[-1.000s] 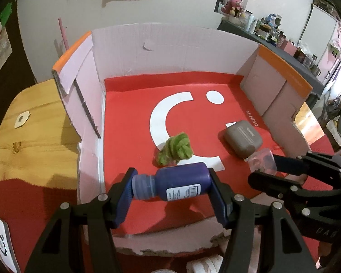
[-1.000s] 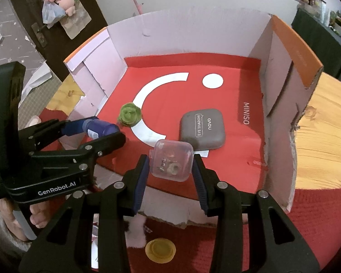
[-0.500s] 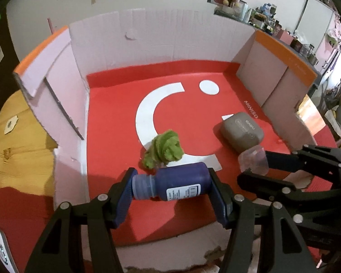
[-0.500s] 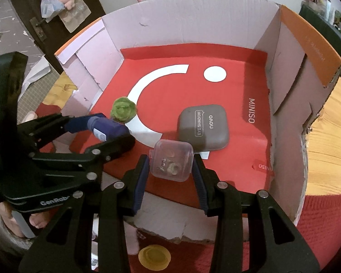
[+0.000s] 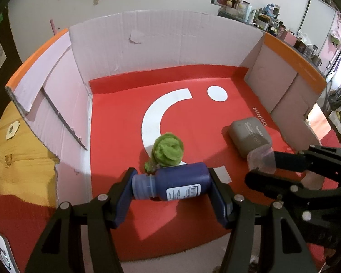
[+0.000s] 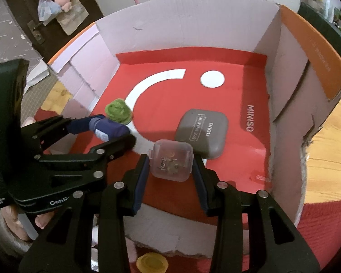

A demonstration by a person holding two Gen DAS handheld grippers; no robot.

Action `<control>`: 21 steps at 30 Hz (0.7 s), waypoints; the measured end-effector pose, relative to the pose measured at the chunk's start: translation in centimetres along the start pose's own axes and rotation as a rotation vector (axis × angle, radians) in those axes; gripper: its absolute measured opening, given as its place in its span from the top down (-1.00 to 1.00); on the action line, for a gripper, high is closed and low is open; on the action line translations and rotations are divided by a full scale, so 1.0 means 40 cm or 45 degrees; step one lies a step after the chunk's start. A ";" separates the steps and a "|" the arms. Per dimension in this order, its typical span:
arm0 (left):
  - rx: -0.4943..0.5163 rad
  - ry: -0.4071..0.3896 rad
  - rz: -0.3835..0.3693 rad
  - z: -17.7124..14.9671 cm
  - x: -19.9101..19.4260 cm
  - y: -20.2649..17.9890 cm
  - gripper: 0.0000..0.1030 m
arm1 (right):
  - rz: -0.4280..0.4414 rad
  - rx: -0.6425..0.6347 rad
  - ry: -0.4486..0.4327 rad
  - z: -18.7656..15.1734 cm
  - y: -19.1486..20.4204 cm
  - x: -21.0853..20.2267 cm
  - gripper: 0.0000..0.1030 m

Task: Organize objects
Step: 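Carry the navy bottle and clear plastic box into the cardboard box, then lower and release the navy bottle and clear box beside the green ball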

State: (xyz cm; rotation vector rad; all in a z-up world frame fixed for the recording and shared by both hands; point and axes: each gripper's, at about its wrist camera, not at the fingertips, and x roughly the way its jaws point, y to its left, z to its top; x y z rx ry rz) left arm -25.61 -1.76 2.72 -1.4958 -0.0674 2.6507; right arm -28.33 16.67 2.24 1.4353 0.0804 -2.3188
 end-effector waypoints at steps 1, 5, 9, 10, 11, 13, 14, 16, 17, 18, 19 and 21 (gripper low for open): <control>-0.002 0.000 0.000 0.002 0.000 0.001 -0.21 | -0.009 0.009 0.002 0.003 -0.006 0.002 0.29; -0.009 0.000 0.000 0.013 0.004 0.004 -0.21 | -0.008 0.036 0.013 0.007 -0.023 0.012 0.29; -0.016 0.001 0.002 0.020 0.011 0.007 -0.21 | -0.039 0.041 -0.002 0.014 -0.028 0.011 0.29; -0.017 0.002 0.000 0.021 0.012 0.007 -0.21 | -0.040 0.042 -0.004 0.015 -0.029 0.012 0.29; -0.017 0.002 0.001 0.021 0.012 0.008 -0.22 | -0.042 0.041 -0.006 0.015 -0.030 0.013 0.33; -0.012 0.000 0.006 0.019 0.012 0.005 -0.21 | -0.046 0.032 -0.009 0.012 -0.029 0.014 0.40; -0.007 -0.002 0.010 0.018 0.013 0.004 -0.21 | -0.051 0.027 -0.012 0.012 -0.027 0.013 0.40; -0.004 -0.005 0.012 0.018 0.014 0.002 -0.21 | -0.064 0.014 -0.021 0.008 -0.023 0.009 0.40; -0.006 -0.005 0.011 0.019 0.015 0.002 -0.21 | -0.064 0.013 -0.022 0.009 -0.023 0.009 0.40; -0.007 -0.006 0.010 0.019 0.014 0.002 -0.21 | -0.060 0.016 -0.024 0.009 -0.024 0.009 0.40; -0.009 -0.006 0.009 0.020 0.015 0.002 -0.21 | -0.054 0.021 -0.026 0.009 -0.027 0.009 0.40; -0.010 -0.005 0.008 0.019 0.016 0.003 -0.21 | -0.046 0.025 -0.027 0.009 -0.030 0.010 0.40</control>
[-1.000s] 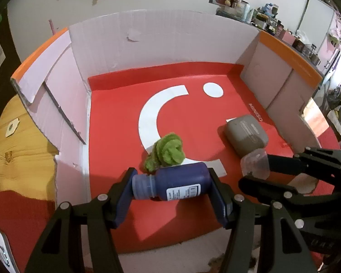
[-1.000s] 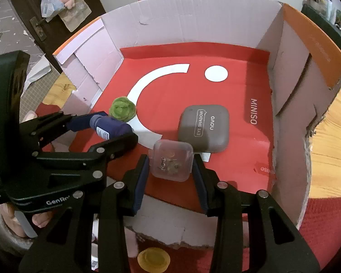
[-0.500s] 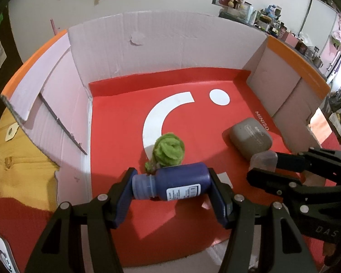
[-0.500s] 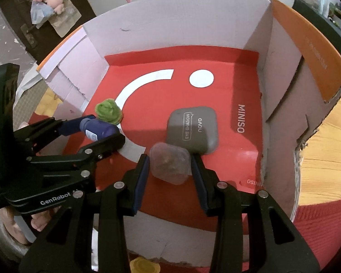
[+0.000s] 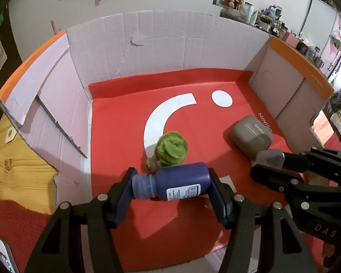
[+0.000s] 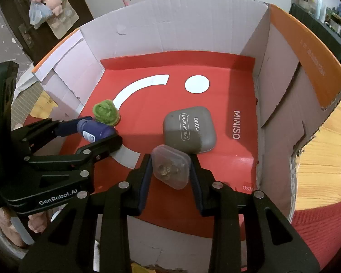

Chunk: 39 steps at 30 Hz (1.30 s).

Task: Organize objects
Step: 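Lower and release the navy bottle and clear box beside the green ball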

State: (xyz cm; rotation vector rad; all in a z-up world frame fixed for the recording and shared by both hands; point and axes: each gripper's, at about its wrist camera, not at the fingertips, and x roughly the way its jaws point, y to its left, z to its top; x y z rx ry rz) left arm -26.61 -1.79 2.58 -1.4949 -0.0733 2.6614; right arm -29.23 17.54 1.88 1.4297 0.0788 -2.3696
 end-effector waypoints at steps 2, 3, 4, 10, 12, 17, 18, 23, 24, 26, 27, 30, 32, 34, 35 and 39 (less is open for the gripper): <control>0.001 0.000 0.001 0.000 0.000 0.001 -0.21 | 0.001 -0.002 -0.001 0.000 -0.001 0.000 0.40; 0.001 0.000 0.002 0.000 -0.001 0.002 -0.21 | -0.001 -0.003 -0.001 0.001 0.001 0.001 0.40; 0.001 0.000 0.002 0.000 -0.001 0.002 -0.21 | -0.002 -0.004 -0.001 0.001 0.002 0.001 0.40; 0.000 0.001 0.002 0.000 -0.001 0.003 -0.21 | 0.014 0.007 -0.003 0.001 0.000 0.001 0.40; 0.001 0.002 0.002 0.000 0.000 0.004 -0.22 | 0.019 0.009 -0.003 0.000 0.000 0.001 0.40; -0.002 0.003 0.002 0.000 0.001 0.004 -0.22 | 0.028 0.008 -0.006 -0.002 0.002 0.001 0.40; -0.003 0.003 0.001 0.001 0.002 0.003 -0.22 | 0.032 0.009 -0.006 -0.002 0.001 0.000 0.40; -0.009 -0.001 -0.009 0.001 -0.002 0.002 -0.22 | 0.042 0.013 -0.014 -0.006 0.000 -0.005 0.40; -0.011 0.000 -0.012 0.001 -0.002 0.002 -0.22 | 0.040 0.011 -0.015 -0.007 0.000 -0.006 0.40; -0.016 0.003 -0.017 0.000 -0.004 0.002 -0.22 | 0.043 0.012 -0.017 -0.008 0.000 -0.008 0.40; -0.017 0.004 -0.018 -0.001 -0.005 0.001 -0.22 | 0.044 0.013 -0.019 -0.009 0.000 -0.009 0.40; -0.015 0.002 -0.014 -0.003 -0.007 -0.001 -0.23 | 0.045 0.013 -0.022 -0.011 0.001 -0.014 0.40; -0.017 0.002 -0.017 -0.003 -0.007 -0.001 -0.25 | 0.045 0.014 -0.024 -0.013 0.001 -0.018 0.40; -0.016 0.001 -0.016 -0.003 -0.007 -0.001 -0.27 | 0.043 0.016 -0.026 -0.015 0.000 -0.020 0.40; -0.013 0.000 -0.014 -0.004 -0.007 -0.003 -0.28 | 0.042 0.017 -0.027 -0.016 0.000 -0.021 0.40; -0.008 -0.005 -0.007 -0.009 -0.016 -0.010 -0.32 | 0.040 0.014 -0.027 -0.018 0.002 -0.023 0.40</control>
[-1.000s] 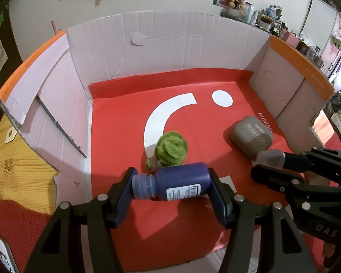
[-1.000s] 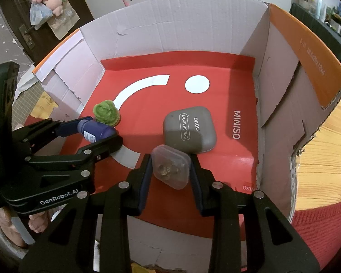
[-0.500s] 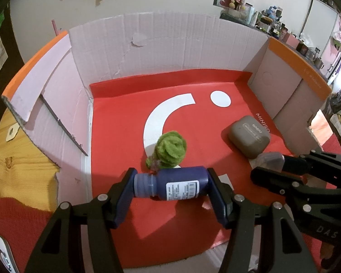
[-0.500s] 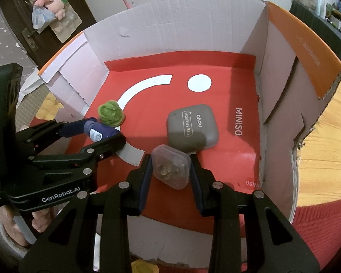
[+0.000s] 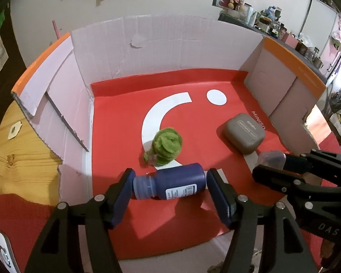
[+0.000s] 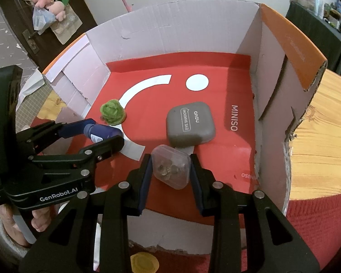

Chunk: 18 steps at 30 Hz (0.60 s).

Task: Organize objects
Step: 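Lower and release the navy bottle and clear box beside the green ball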

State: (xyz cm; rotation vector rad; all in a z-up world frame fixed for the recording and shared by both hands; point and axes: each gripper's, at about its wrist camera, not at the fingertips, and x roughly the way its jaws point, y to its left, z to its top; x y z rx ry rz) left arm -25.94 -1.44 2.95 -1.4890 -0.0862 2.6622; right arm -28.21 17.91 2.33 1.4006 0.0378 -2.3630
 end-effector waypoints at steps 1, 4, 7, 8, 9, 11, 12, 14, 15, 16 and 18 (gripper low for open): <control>0.001 -0.001 0.001 -0.001 -0.001 -0.002 -0.32 | -0.001 -0.002 0.000 -0.001 0.000 -0.001 0.39; 0.003 -0.006 0.004 -0.004 -0.008 -0.005 -0.33 | -0.002 -0.003 -0.004 -0.004 0.000 -0.005 0.38; 0.008 -0.014 0.010 -0.003 -0.015 -0.008 -0.35 | 0.003 -0.005 -0.013 -0.007 0.002 -0.009 0.18; 0.009 -0.020 0.016 -0.004 -0.019 -0.008 -0.40 | 0.000 -0.006 -0.013 -0.008 0.004 -0.011 0.16; 0.008 -0.025 0.020 -0.004 -0.023 -0.008 -0.44 | -0.004 -0.008 -0.017 -0.009 0.005 -0.013 0.16; 0.006 -0.034 0.025 -0.005 -0.029 -0.008 -0.44 | -0.002 -0.006 -0.018 -0.011 0.006 -0.016 0.16; 0.004 -0.037 0.025 -0.005 -0.033 -0.008 -0.44 | -0.002 -0.006 -0.019 -0.012 0.006 -0.017 0.16; 0.000 -0.041 0.029 -0.006 -0.037 -0.006 -0.44 | -0.006 -0.009 -0.022 -0.015 0.008 -0.022 0.16; -0.001 -0.042 0.030 -0.007 -0.039 -0.005 -0.44 | -0.006 -0.010 -0.023 -0.016 0.009 -0.025 0.16; -0.002 -0.042 0.031 -0.008 -0.040 -0.005 -0.44 | -0.005 -0.009 -0.025 -0.017 0.010 -0.027 0.16; -0.005 -0.044 0.031 -0.013 -0.045 -0.006 -0.44 | -0.002 -0.010 -0.028 -0.019 0.013 -0.032 0.16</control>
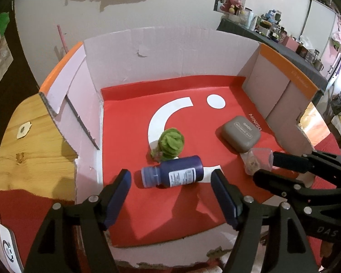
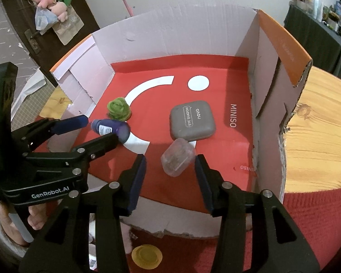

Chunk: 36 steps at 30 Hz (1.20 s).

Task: Organize objects
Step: 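Lower and release the navy bottle and clear box beside the green ball, then withdraw both grippers out of the box toward the items on the table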

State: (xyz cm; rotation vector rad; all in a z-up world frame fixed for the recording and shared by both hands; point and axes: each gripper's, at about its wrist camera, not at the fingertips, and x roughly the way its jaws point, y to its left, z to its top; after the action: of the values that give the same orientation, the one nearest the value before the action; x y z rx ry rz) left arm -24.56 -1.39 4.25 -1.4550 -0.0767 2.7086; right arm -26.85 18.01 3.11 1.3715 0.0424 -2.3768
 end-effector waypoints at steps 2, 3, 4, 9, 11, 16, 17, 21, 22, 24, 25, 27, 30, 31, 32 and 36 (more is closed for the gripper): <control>0.001 -0.003 0.001 -0.002 -0.004 -0.002 -0.44 | 0.001 -0.001 -0.002 -0.002 0.003 -0.004 0.16; 0.001 -0.004 0.001 -0.003 -0.005 -0.003 -0.44 | 0.002 -0.002 -0.003 -0.002 0.003 -0.006 0.16; 0.001 -0.005 0.001 -0.005 -0.008 -0.003 -0.44 | 0.004 -0.002 -0.005 -0.002 0.005 -0.010 0.15; -0.005 -0.019 0.002 -0.008 -0.024 -0.003 -0.44 | 0.003 -0.007 -0.031 -0.001 0.017 -0.031 -0.02; -0.009 -0.029 0.002 -0.009 -0.034 -0.001 -0.44 | 0.002 -0.011 -0.040 -0.002 0.023 -0.039 -0.02; -0.015 -0.054 0.019 -0.015 -0.054 0.002 -0.54 | -0.002 -0.013 -0.043 -0.013 0.033 -0.045 -0.02; -0.015 -0.056 0.022 -0.018 -0.057 0.003 -0.54 | -0.003 -0.013 -0.044 -0.012 0.033 -0.046 -0.02; -0.016 -0.058 0.024 -0.024 -0.065 0.004 -0.54 | -0.011 -0.020 -0.055 -0.018 0.041 -0.059 -0.09; -0.017 -0.060 0.025 -0.026 -0.068 0.004 -0.54 | -0.014 -0.023 -0.063 -0.019 0.044 -0.065 -0.20; -0.019 -0.066 0.025 -0.029 -0.075 0.004 -0.56 | -0.019 -0.031 -0.077 -0.021 0.050 -0.076 -0.29; -0.018 -0.070 0.024 -0.030 -0.078 0.002 -0.57 | -0.022 -0.036 -0.083 -0.023 0.054 -0.083 -0.29; -0.015 -0.085 0.027 -0.034 -0.092 0.001 -0.64 | -0.027 -0.041 -0.094 -0.027 0.060 -0.092 -0.29; -0.002 -0.101 0.030 -0.042 -0.106 -0.005 -0.66 | -0.029 -0.035 -0.102 -0.033 0.061 -0.098 -0.35; 0.001 -0.103 0.032 -0.044 -0.110 -0.006 -0.66 | -0.028 -0.031 -0.105 -0.036 0.061 -0.100 -0.39; 0.005 -0.107 0.036 -0.047 -0.114 -0.007 -0.66 | -0.029 -0.028 -0.106 -0.039 0.061 -0.100 -0.40; 0.008 -0.109 0.044 -0.055 -0.119 -0.007 -0.70 | -0.032 -0.027 -0.113 -0.048 0.064 -0.111 -0.42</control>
State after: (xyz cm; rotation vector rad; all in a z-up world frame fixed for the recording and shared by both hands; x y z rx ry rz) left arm -20.09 -1.47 7.02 -1.3505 -0.0471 2.7959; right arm -22.41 17.51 6.27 1.2617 0.0604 -2.4481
